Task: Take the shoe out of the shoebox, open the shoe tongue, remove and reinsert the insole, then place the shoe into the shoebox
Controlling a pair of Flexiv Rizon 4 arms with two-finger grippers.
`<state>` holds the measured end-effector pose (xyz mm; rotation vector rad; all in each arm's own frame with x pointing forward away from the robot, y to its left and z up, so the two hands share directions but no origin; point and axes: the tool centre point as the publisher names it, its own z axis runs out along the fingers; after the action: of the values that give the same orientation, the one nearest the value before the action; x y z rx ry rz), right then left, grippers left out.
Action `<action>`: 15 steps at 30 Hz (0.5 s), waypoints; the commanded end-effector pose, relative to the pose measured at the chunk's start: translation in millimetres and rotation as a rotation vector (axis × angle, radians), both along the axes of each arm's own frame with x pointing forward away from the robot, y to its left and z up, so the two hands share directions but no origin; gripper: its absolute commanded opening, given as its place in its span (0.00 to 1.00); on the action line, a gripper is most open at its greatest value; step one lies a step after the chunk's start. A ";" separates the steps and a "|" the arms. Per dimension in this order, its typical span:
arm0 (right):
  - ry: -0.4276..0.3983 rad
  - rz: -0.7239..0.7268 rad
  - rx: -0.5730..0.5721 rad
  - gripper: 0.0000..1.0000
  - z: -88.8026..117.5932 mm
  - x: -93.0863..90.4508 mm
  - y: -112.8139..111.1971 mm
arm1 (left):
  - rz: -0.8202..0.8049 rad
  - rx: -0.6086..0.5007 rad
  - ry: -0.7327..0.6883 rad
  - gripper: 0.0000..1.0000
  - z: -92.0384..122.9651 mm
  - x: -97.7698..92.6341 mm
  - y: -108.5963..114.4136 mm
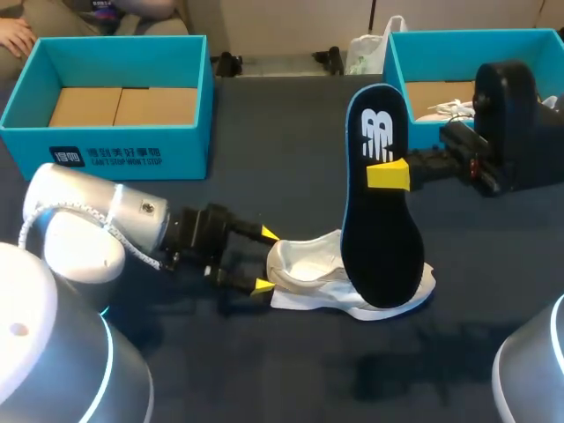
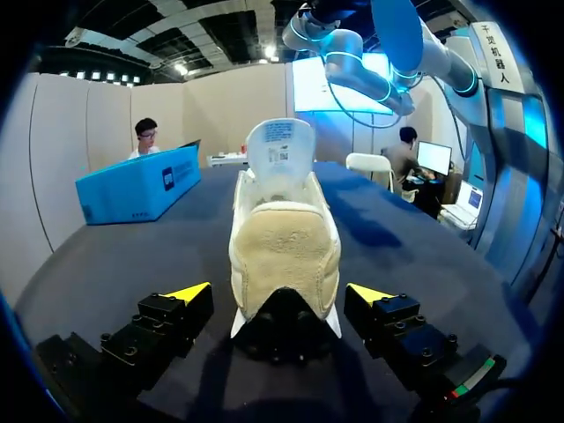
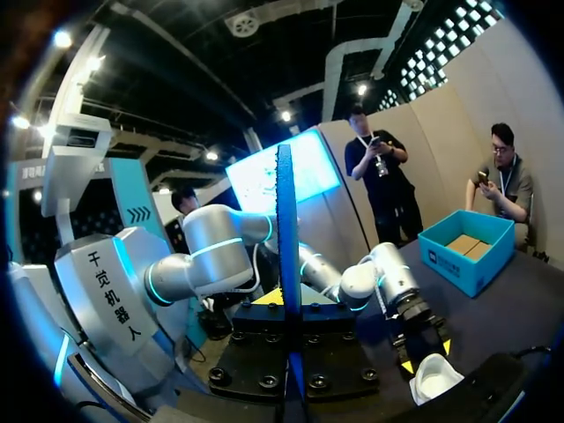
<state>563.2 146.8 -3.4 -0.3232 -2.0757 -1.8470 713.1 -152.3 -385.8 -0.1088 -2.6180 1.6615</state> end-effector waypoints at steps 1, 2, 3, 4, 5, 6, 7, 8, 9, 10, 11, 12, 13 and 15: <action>0.001 0.001 -0.001 0.00 -0.6 0.8 1.4 | 0.005 0.001 -0.003 1.00 0.8 -2.7 0.9; 0.001 0.001 -0.001 0.00 -0.6 0.8 1.4 | 0.005 0.001 -0.003 1.00 0.8 -2.7 0.9; 0.001 0.001 -0.001 0.00 -0.6 0.8 1.4 | 0.005 0.001 -0.003 1.00 0.8 -2.7 0.9; 0.001 0.001 -0.001 0.00 -0.6 0.8 1.4 | 0.005 0.001 -0.003 1.00 0.8 -2.7 0.9; 0.001 0.001 -0.001 0.00 -0.6 0.8 1.4 | 0.005 0.001 -0.003 1.00 0.8 -2.7 0.9; 0.001 0.001 -0.001 0.00 -0.6 0.8 1.4 | -0.003 0.043 -0.005 1.00 2.7 -2.7 0.3; 0.001 0.001 -0.001 0.00 -0.6 0.8 1.4 | -0.030 0.052 0.003 1.00 5.0 -2.6 0.9; 0.001 0.001 -0.001 0.00 -0.6 0.8 1.4 | -0.028 0.101 -0.009 1.00 7.8 -2.4 1.3; 0.001 0.001 -0.001 0.00 -0.6 0.8 1.4 | -0.044 0.120 -0.014 1.00 10.3 -3.0 1.4; 0.001 0.001 -0.001 0.00 -0.6 0.8 1.4 | -0.069 0.162 -0.007 1.00 13.4 -4.0 2.4; 0.001 0.001 -0.001 0.00 -0.6 0.8 1.4 | -0.080 0.245 -0.013 1.00 16.0 -4.7 1.8; 0.001 0.001 -0.001 0.00 -0.6 0.8 1.4 | -0.096 0.311 -0.029 1.00 18.6 -6.1 1.6; 0.001 0.001 -0.001 0.00 -0.6 0.8 1.4 | -0.101 0.370 -0.049 1.00 23.0 -8.0 3.8; 0.001 0.001 -0.001 0.00 -0.6 0.8 1.4 | -0.101 0.370 -0.049 1.00 23.0 -8.0 3.8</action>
<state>563.0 146.9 -3.7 -0.3230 -2.0746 -1.8486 704.0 -149.4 -377.5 -0.2228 -2.7243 1.4334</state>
